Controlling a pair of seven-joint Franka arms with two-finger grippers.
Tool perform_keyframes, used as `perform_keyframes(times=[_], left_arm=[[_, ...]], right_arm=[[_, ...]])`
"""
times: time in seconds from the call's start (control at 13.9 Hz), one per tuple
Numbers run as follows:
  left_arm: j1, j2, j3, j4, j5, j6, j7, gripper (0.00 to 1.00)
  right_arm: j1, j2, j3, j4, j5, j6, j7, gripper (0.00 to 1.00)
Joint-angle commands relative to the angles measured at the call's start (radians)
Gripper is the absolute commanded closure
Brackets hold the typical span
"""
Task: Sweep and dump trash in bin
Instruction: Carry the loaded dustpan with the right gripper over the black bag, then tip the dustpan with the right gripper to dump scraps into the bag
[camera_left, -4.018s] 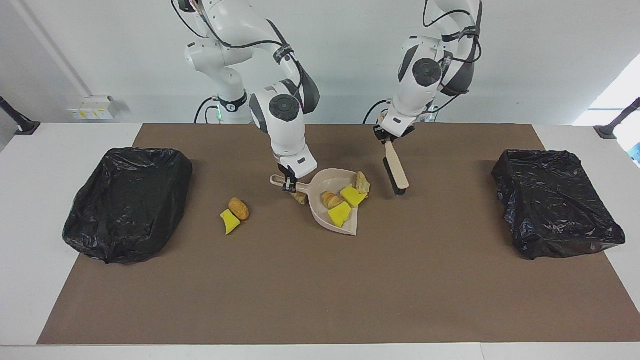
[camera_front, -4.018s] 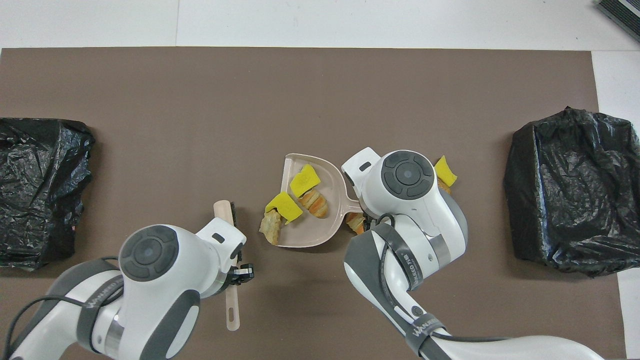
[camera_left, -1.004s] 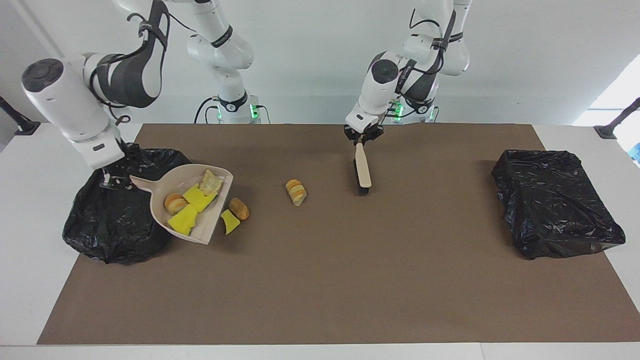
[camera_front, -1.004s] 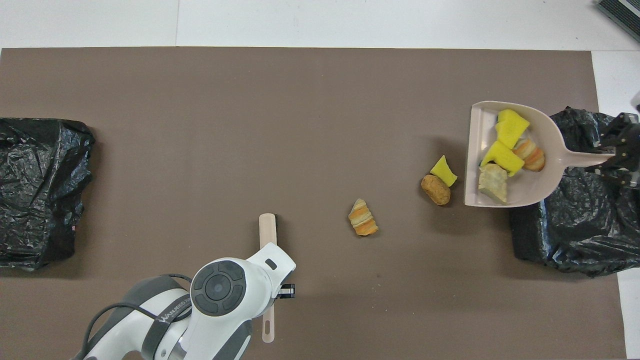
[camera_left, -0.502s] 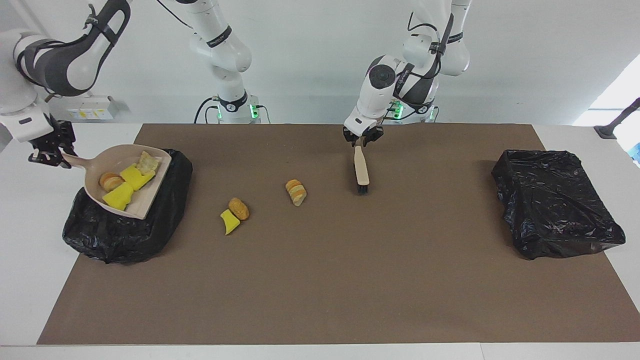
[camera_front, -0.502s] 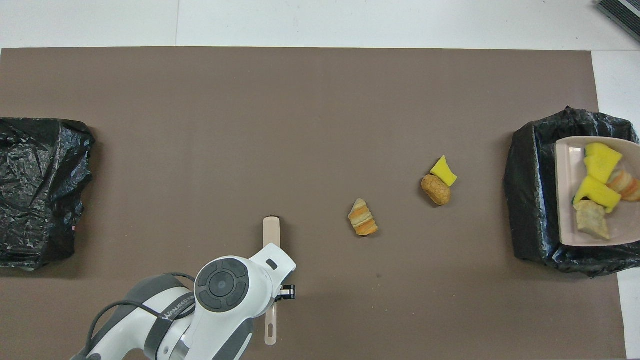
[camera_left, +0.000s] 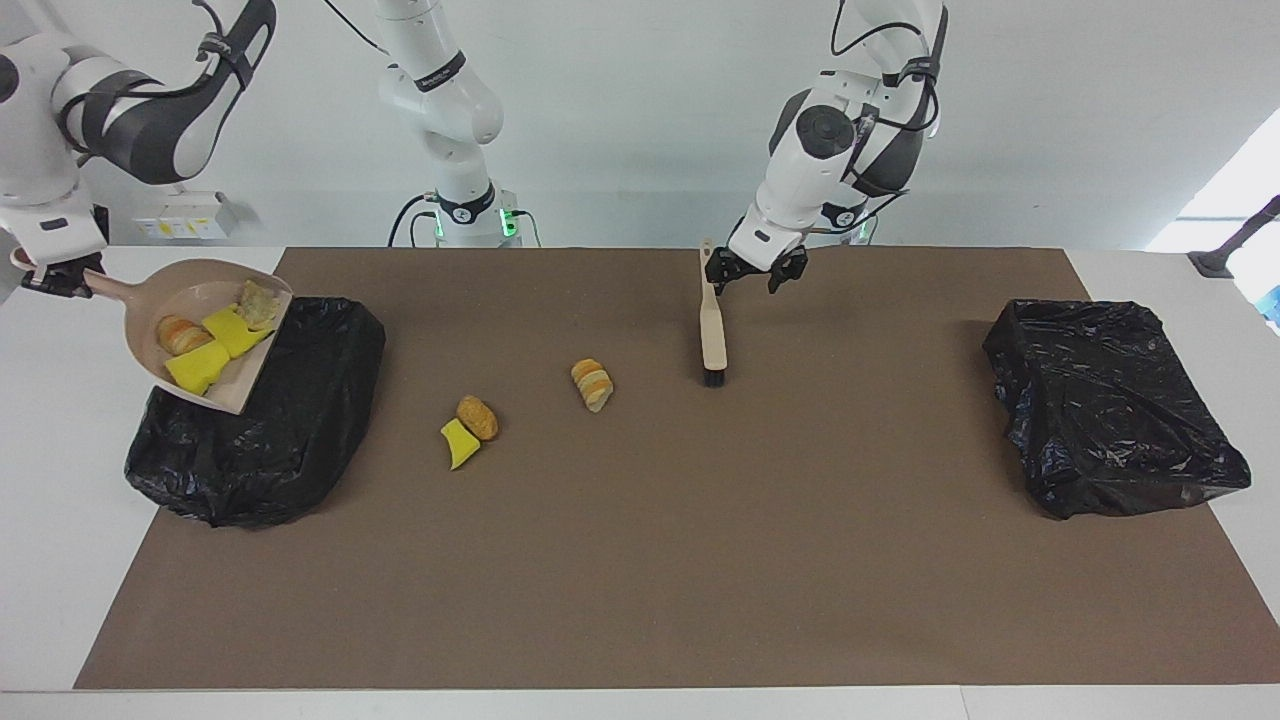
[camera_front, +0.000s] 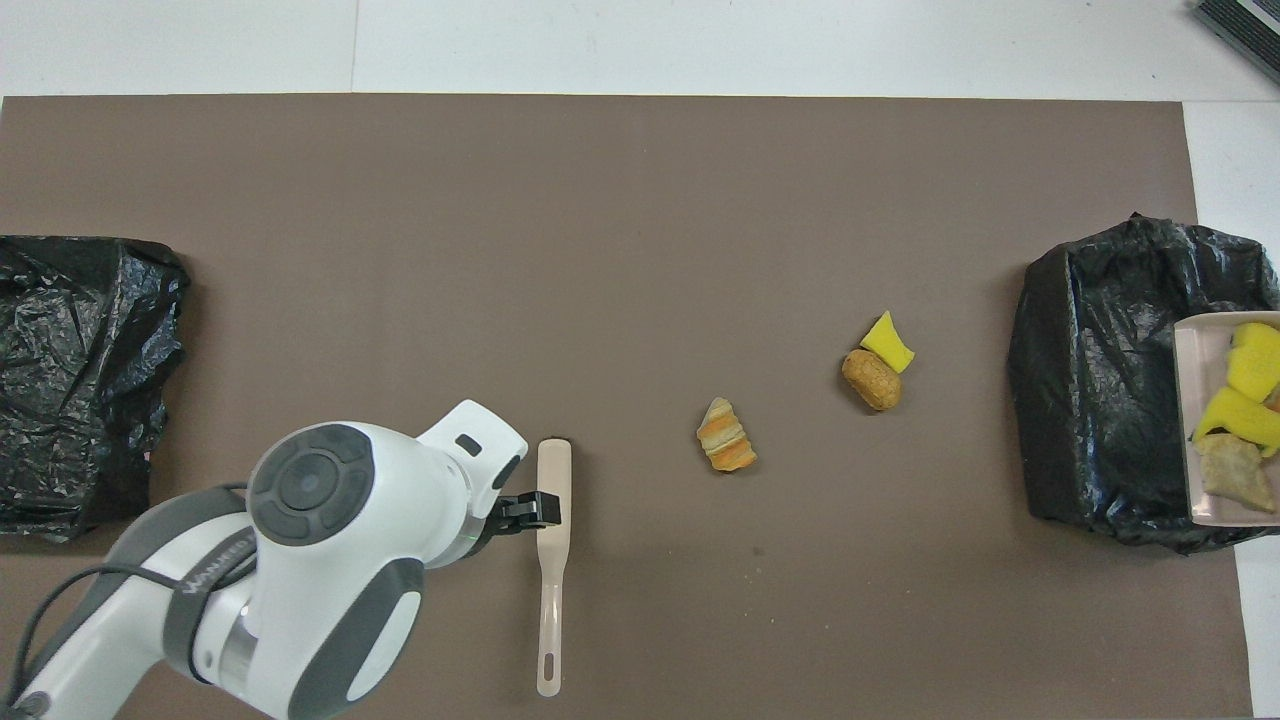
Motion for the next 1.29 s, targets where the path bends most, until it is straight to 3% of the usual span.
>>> perform_keyframes(times=[0.0,0.36,0.72,0.86,1.08,1.22], left_arm=[[0.086,-0.014,-0.005,0.109,0.054,-0.123,0.061,0.0],[0.242,-0.024,-0.004,0.172,0.12,-0.231,0.265,0.0],[0.431,-0.044,-0.002,0.2,0.141,-0.269,0.527,0.0],[0.514,-0.046,-0.004,0.235,0.141,-0.272,0.625,0.0],[0.559,-0.023,-0.004,0.357,0.144,-0.323,0.656,0.0],[0.559,0.043,-0.004,0.48,0.202,-0.399,0.655,0.0]], right_arm=[[0.058,-0.074,0.005,-0.107,-0.118,0.018,0.175,1.0],[0.154,-0.088,0.005,-0.107,-0.296,-0.046,0.338,1.0],[0.191,-0.154,0.012,-0.094,-0.402,-0.069,0.311,1.0],[0.189,-0.179,0.012,-0.087,-0.4,-0.08,0.301,1.0],[0.191,-0.186,0.015,-0.073,-0.362,-0.108,0.312,1.0],[0.191,-0.185,0.015,-0.067,-0.216,-0.115,0.333,1.0]])
